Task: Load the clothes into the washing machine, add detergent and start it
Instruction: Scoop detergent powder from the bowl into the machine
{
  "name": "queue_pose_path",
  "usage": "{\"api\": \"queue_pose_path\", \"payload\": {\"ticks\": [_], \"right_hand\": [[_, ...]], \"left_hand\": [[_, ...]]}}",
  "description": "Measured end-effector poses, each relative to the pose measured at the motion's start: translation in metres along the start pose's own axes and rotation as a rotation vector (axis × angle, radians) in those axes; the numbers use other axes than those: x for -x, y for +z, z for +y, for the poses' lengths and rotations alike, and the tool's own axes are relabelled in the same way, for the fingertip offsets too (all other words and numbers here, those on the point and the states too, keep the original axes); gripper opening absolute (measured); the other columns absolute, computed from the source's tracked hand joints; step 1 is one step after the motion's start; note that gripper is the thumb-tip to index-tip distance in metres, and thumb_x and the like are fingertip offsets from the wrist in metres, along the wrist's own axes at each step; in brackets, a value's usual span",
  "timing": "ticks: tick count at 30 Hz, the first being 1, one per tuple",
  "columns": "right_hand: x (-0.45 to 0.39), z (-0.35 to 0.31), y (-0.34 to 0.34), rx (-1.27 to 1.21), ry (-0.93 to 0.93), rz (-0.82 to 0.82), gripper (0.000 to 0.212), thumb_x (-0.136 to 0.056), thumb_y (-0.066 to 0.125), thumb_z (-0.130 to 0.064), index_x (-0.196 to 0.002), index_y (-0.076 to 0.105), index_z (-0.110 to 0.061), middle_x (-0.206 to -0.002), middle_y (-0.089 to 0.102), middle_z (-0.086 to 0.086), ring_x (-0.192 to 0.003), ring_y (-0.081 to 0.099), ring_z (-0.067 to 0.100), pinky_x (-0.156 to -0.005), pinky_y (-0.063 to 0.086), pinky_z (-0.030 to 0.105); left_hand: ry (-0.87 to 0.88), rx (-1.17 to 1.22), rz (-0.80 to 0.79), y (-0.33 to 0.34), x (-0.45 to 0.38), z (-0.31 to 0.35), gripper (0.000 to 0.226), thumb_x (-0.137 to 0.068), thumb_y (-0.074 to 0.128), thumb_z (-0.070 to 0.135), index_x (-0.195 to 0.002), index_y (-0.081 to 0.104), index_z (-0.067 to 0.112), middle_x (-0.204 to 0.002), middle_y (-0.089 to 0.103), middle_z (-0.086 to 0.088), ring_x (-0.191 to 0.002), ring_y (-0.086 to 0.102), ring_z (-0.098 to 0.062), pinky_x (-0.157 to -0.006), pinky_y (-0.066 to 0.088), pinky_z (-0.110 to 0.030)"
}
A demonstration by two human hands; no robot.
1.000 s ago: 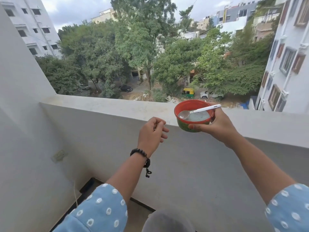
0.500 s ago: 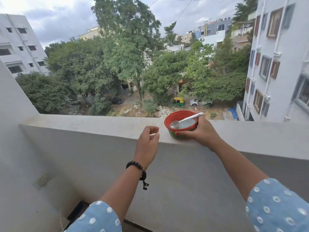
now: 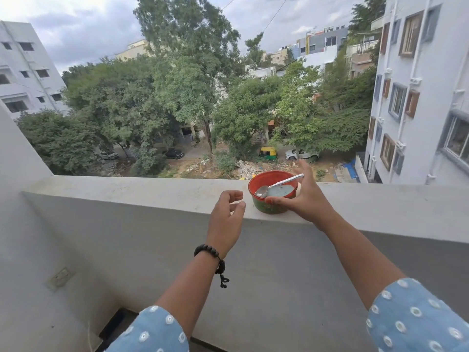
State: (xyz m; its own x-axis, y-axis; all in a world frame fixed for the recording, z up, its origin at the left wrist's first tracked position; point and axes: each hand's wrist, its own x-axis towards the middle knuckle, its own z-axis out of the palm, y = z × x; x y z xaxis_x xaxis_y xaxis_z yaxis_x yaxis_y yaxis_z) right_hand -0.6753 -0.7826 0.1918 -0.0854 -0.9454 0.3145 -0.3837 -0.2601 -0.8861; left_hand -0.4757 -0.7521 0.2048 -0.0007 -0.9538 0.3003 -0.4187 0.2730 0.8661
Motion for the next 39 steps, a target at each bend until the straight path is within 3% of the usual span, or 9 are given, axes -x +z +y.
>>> {"api": "queue_pose_path", "payload": {"ticks": [6, 12, 16, 18, 20, 23, 28, 31, 39], "right_hand": [[0.003, -0.001, -0.004, -0.107, 0.004, 0.127, 0.113, -0.061, 0.077, -0.061, -0.151, 0.017, -0.027, -0.149, 0.038, 0.006, -0.136, 0.037, 0.020, -0.109, 0.034, 0.039], [0.009, -0.005, 0.000, 0.099, -0.159, 0.279, 0.076, -0.080, 0.067, -0.056, -0.139, 0.044, -0.015, -0.140, 0.049, 0.004, -0.129, 0.044, 0.018, -0.100, 0.033, 0.028], [0.014, -0.011, 0.002, 0.282, -0.342, 0.295, 0.075, -0.080, 0.055, -0.063, -0.134, 0.050, -0.010, -0.135, 0.053, 0.009, -0.134, 0.040, 0.026, -0.111, 0.035, 0.047], [0.015, -0.016, 0.004, 0.484, -0.432, 0.276, 0.077, -0.084, 0.048, -0.063, -0.138, 0.048, -0.009, -0.145, 0.046, 0.011, -0.146, 0.021, 0.030, -0.118, 0.020, 0.050], [0.016, -0.025, 0.006, 0.674, -0.476, 0.240, 0.076, -0.088, 0.042, -0.062, -0.146, 0.039, -0.013, -0.156, 0.031, 0.010, -0.150, 0.004, 0.027, -0.121, 0.005, 0.046], [0.017, -0.038, 0.012, 0.817, -0.497, 0.172, 0.077, -0.092, 0.035, -0.062, -0.152, 0.025, -0.015, -0.163, 0.012, 0.008, -0.151, -0.009, 0.024, -0.121, -0.004, 0.044], [0.023, -0.044, 0.025, 0.904, -0.505, 0.111, 0.077, -0.093, 0.021, -0.063, -0.155, 0.015, -0.016, -0.163, 0.000, 0.007, -0.149, -0.014, 0.021, -0.121, -0.004, 0.046], [0.028, -0.045, 0.037, 0.919, -0.513, 0.077, 0.077, -0.095, 0.020, -0.062, -0.156, 0.007, -0.015, -0.163, -0.007, 0.005, -0.149, -0.016, 0.020, -0.121, -0.005, 0.045], [0.045, -0.054, 0.089, 0.852, -0.606, -0.019, 0.077, -0.098, 0.019, -0.059, -0.155, -0.008, -0.014, -0.162, -0.016, 0.005, -0.149, -0.015, 0.018, -0.121, -0.007, 0.041]], "left_hand": [[-0.004, -0.005, -0.028, 0.001, 0.002, 0.000, 0.018, -0.099, 0.051, 0.015, -0.116, 0.055, 0.018, -0.112, 0.058, 0.009, -0.093, 0.058, -0.008, -0.078, 0.045, -0.021], [0.020, -0.045, -0.033, -0.004, 0.005, 0.004, 0.021, -0.100, 0.050, 0.015, -0.120, 0.054, 0.016, -0.117, 0.057, 0.007, -0.098, 0.057, -0.007, -0.072, 0.043, -0.010], [0.077, -0.114, -0.012, -0.011, 0.004, 0.006, 0.025, -0.099, 0.051, 0.016, -0.125, 0.053, 0.014, -0.126, 0.057, 0.003, -0.117, 0.054, -0.011, -0.084, 0.042, -0.008], [0.148, -0.221, 0.020, -0.013, 0.004, 0.005, 0.033, -0.100, 0.050, 0.018, -0.133, 0.049, 0.012, -0.140, 0.050, -0.001, -0.135, 0.042, -0.016, -0.104, 0.033, -0.018], [0.190, -0.335, 0.038, -0.013, 0.004, 0.004, 0.044, -0.102, 0.046, 0.022, -0.144, 0.038, 0.012, -0.157, 0.031, -0.004, -0.149, 0.016, -0.018, -0.117, 0.014, -0.026], [0.207, -0.466, 0.055, -0.015, 0.004, 0.001, 0.058, -0.103, 0.041, 0.029, -0.154, 0.018, 0.013, -0.164, 0.002, -0.003, -0.150, -0.012, -0.016, -0.119, -0.009, -0.035], [0.247, -0.654, 0.097, -0.025, 0.009, -0.005, 0.069, -0.103, 0.034, 0.042, -0.156, 0.001, 0.014, -0.163, -0.015, -0.001, -0.146, -0.024, -0.013, -0.118, -0.015, -0.039], [0.245, -0.775, 0.120, -0.034, 0.015, -0.009, 0.080, -0.092, 0.011, 0.060, -0.154, -0.010, 0.015, -0.158, -0.027, 0.002, -0.141, -0.033, -0.011, -0.115, -0.022, -0.037], [0.147, -0.925, 0.171, -0.067, 0.037, -0.033, 0.082, -0.085, -0.002, 0.065, -0.147, -0.029, 0.019, -0.155, -0.037, 0.001, -0.143, -0.035, -0.015, -0.115, -0.024, -0.041]]}}
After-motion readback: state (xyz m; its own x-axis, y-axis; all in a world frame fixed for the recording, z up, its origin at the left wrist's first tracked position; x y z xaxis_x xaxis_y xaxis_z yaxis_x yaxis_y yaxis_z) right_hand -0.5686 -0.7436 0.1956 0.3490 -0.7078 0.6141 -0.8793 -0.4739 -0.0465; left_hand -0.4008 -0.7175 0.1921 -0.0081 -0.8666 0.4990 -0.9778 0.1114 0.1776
